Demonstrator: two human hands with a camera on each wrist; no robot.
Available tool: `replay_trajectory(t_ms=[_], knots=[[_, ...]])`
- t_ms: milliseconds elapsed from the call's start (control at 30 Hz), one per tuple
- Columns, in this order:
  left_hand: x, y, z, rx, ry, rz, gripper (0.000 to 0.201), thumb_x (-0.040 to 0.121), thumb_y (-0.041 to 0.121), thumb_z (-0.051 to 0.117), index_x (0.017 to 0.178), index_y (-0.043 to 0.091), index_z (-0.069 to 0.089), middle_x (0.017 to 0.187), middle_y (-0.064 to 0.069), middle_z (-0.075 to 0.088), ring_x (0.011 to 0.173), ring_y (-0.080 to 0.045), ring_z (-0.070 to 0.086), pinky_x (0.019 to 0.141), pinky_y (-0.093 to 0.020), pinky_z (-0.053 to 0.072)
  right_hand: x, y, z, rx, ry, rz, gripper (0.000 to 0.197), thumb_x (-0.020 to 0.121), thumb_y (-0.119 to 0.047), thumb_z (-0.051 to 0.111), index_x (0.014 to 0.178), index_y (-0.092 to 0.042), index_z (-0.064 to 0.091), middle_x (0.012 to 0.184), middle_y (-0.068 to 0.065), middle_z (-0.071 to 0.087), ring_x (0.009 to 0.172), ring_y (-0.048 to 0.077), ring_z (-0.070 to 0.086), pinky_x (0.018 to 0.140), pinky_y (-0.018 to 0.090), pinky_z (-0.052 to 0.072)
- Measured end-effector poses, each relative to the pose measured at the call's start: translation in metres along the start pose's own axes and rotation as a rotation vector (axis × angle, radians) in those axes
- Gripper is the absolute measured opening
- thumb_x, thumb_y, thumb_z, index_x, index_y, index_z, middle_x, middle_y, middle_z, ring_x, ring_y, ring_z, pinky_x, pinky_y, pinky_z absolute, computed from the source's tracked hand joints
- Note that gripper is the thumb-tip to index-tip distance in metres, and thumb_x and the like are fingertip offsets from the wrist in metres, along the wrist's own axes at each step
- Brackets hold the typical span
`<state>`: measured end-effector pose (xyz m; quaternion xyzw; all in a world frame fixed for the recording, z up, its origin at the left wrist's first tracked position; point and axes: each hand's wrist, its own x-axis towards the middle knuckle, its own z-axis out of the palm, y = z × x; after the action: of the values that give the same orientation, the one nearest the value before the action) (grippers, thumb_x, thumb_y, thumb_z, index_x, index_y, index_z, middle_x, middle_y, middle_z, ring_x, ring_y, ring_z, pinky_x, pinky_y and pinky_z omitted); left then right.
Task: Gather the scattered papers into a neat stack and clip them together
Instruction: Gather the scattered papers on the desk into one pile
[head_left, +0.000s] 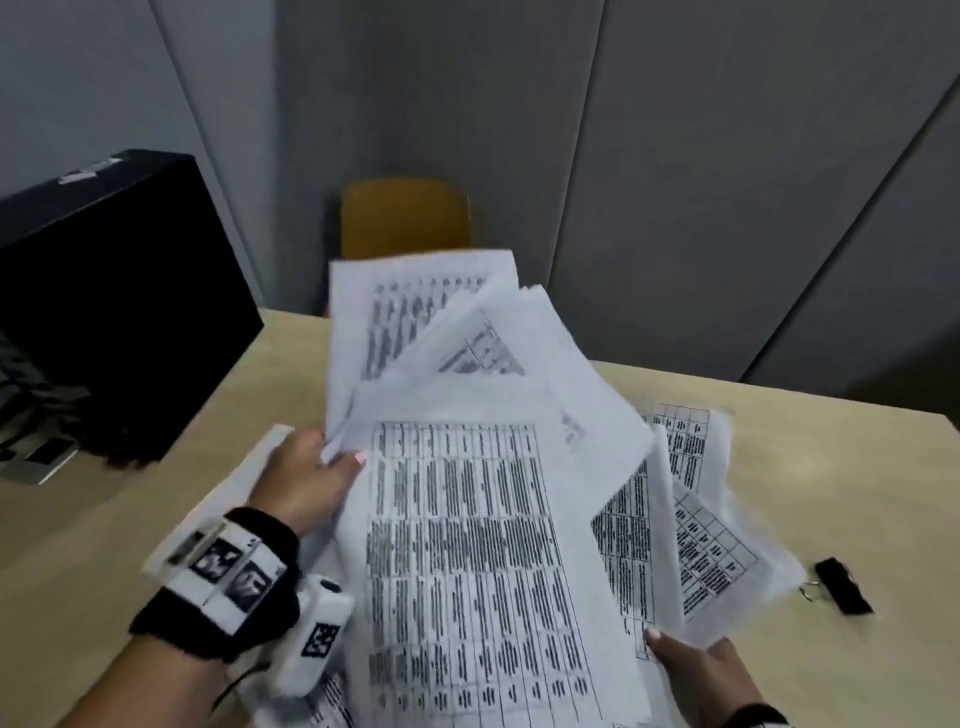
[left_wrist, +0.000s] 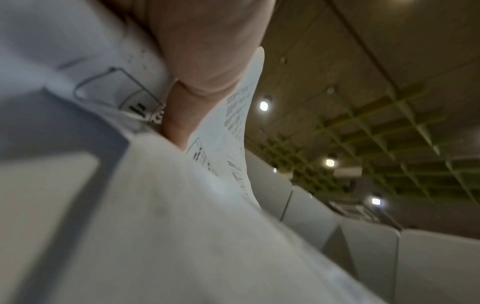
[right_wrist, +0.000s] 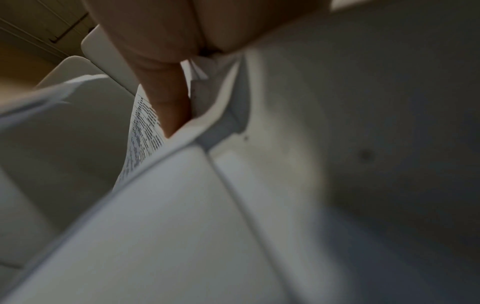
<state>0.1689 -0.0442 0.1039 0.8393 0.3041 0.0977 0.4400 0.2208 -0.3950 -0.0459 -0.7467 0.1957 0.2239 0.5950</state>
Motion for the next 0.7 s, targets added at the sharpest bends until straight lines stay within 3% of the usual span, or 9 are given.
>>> replay_trajectory(t_ms=[67,167,233,333,400,467,533,567,700], knots=[[0.000,-0.015,0.028,0.000,-0.117,-0.073,0.015,0.088,0.013,0.057,0.101,0.009,0.064,0.086,-0.003,0.066,0.084,-0.025,0.064,0.064,-0.023,0.047,0.004,0.004,-0.001,-0.008,-0.001,-0.003,0.064,0.057,-0.028,0.084,0.101,0.010,0.059,0.084,0.017,0.067,0.080,0.031,0.062,0.082,0.041,0.048],[0.002,-0.039,0.063,0.174,-0.251,-0.128,0.044,0.088,0.015,0.058,0.129,0.008,0.048,0.125,-0.009,0.058,0.112,-0.029,0.057,0.090,-0.027,0.044,0.000,0.004,0.001,-0.013,0.002,0.023,0.046,0.072,-0.014,0.075,0.105,0.009,0.053,0.085,0.012,0.066,0.080,0.029,0.062,0.077,0.040,0.048],[0.003,-0.049,0.078,0.275,-0.287,-0.119,0.049,0.087,0.018,0.059,0.132,0.006,0.045,0.136,-0.012,0.051,0.121,-0.028,0.052,0.100,-0.029,0.041,-0.002,0.001,0.001,0.011,-0.019,0.018,0.047,0.073,-0.013,0.074,0.109,0.008,0.053,0.089,0.015,0.068,0.082,0.032,0.064,0.079,0.042,0.050],[0.004,-0.053,0.090,0.352,-0.326,-0.149,0.050,0.084,0.024,0.063,0.128,0.005,0.048,0.134,-0.014,0.053,0.119,-0.027,0.052,0.098,-0.029,0.042,-0.006,-0.005,-0.003,0.118,-0.065,0.026,0.032,0.083,-0.006,0.064,0.110,0.010,0.054,0.081,0.015,0.066,0.070,0.026,0.061,0.065,0.033,0.050],[0.004,-0.052,0.097,0.390,-0.358,-0.143,0.046,0.085,0.026,0.062,0.123,0.005,0.049,0.130,-0.014,0.054,0.116,-0.026,0.053,0.093,-0.027,0.042,-0.016,-0.018,-0.001,0.287,-0.141,0.065,0.030,0.090,-0.010,0.055,0.116,0.003,0.052,0.090,0.015,0.066,0.070,0.020,0.062,0.080,0.035,0.051],[0.001,-0.047,0.105,0.417,-0.380,-0.115,0.044,0.087,0.026,0.060,0.123,0.005,0.048,0.130,-0.012,0.054,0.116,-0.025,0.053,0.091,-0.025,0.041,-0.018,-0.017,-0.002,0.259,-0.214,-0.046,0.048,0.078,-0.023,0.072,0.118,-0.005,0.054,0.094,0.004,0.070,0.066,0.004,0.069,0.070,0.019,0.053],[-0.001,-0.044,0.113,0.423,-0.403,-0.091,0.048,0.088,0.028,0.058,0.128,0.005,0.045,0.135,-0.013,0.050,0.121,-0.025,0.050,0.095,-0.025,0.039,-0.018,-0.018,-0.003,0.103,-0.232,-0.124,0.078,0.033,-0.042,0.090,0.100,-0.013,0.063,0.070,-0.016,0.074,0.055,-0.008,0.066,0.048,0.008,0.048],[-0.002,-0.043,0.115,0.412,-0.421,-0.094,0.052,0.088,0.030,0.058,0.131,0.005,0.042,0.138,-0.013,0.047,0.124,-0.025,0.048,0.097,-0.025,0.038,-0.016,-0.016,-0.003,0.069,-0.215,-0.104,0.081,0.023,-0.039,0.090,0.095,-0.013,0.063,0.060,-0.019,0.071,0.053,-0.009,0.065,0.045,0.006,0.047],[-0.003,-0.050,0.107,0.207,-0.365,-0.081,0.043,0.086,0.029,0.060,0.124,0.011,0.053,0.130,-0.010,0.058,0.115,-0.025,0.055,0.098,-0.029,0.043,-0.009,-0.006,-0.001,0.024,-0.114,-0.103,0.078,0.035,-0.035,0.093,0.102,-0.004,0.065,0.072,-0.002,0.075,0.073,0.018,0.068,0.064,0.028,0.051]])
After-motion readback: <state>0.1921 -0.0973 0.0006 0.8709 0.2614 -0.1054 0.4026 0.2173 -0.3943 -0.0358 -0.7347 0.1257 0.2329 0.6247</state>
